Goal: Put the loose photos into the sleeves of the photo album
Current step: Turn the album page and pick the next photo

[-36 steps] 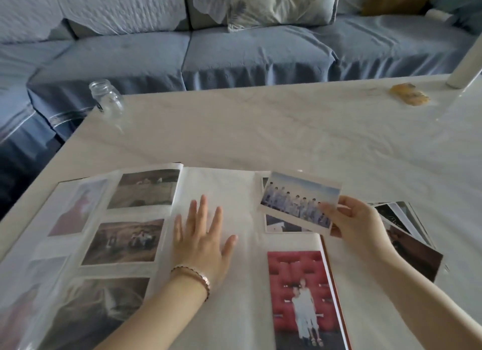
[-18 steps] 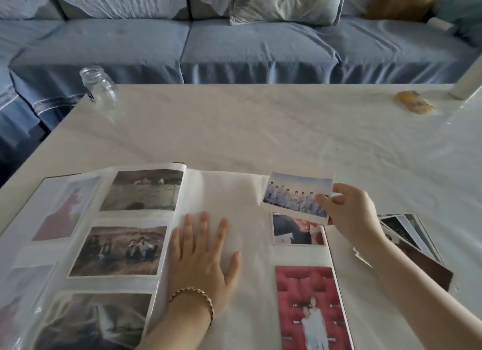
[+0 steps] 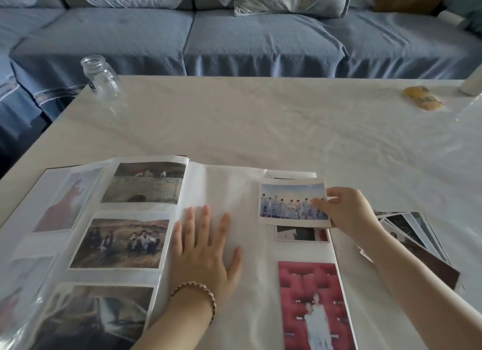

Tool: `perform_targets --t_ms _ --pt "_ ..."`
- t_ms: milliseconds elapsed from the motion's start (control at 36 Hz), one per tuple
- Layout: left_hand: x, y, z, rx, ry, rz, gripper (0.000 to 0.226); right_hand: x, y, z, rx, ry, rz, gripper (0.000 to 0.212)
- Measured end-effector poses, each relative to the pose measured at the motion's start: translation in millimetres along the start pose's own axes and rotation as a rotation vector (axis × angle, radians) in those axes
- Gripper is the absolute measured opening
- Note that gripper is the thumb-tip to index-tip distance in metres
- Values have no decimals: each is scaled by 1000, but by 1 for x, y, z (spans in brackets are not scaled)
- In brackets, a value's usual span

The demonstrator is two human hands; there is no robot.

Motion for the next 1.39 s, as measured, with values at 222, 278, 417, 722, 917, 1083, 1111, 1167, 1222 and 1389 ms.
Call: perform_targets --t_ms 222,278,417,722,917,1083,1111,1167,1222,1389 --pt "-3 -1 1 2 -10 1 62 10 -5 5 5 168 40 10" --pt "-4 -2 1 6 -12 0 61 4 -9 2 16 169 41 8" --pt "-4 -4 2 32 -38 -10 72 -10 -2 -2 -31 90 134 5" --pt "-3 -2 2 -1 26 24 62 -20 6 -2 -101 -84 247 3" --pt "-5 -3 3 21 3 26 62 -36 -24 12 -26 -182 47 26" --pt "-5 -4 2 32 0 11 61 -50 -47 15 21 -170 148 15" --pt "-5 -4 2 35 -1 8 61 -52 -52 16 35 -159 198 12" --pt "-5 -4 2 39 -1 8 61 -58 -58 15 53 -142 257 9" --pt "-5 -4 2 38 2 4 61 -61 -66 14 75 -141 238 10" --pt "-4 -5 3 44 16 -6 62 -69 -70 18 33 -204 269 11"
Point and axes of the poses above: each hand's wrist, its own z-axis towards the middle knuckle, its own x-axis out of the back of the hand, y = z × x, the point moved 10 cm from there along z, towards the middle knuckle, and after that the axes turned 7 degrees about -z, right-handed, at the moved point
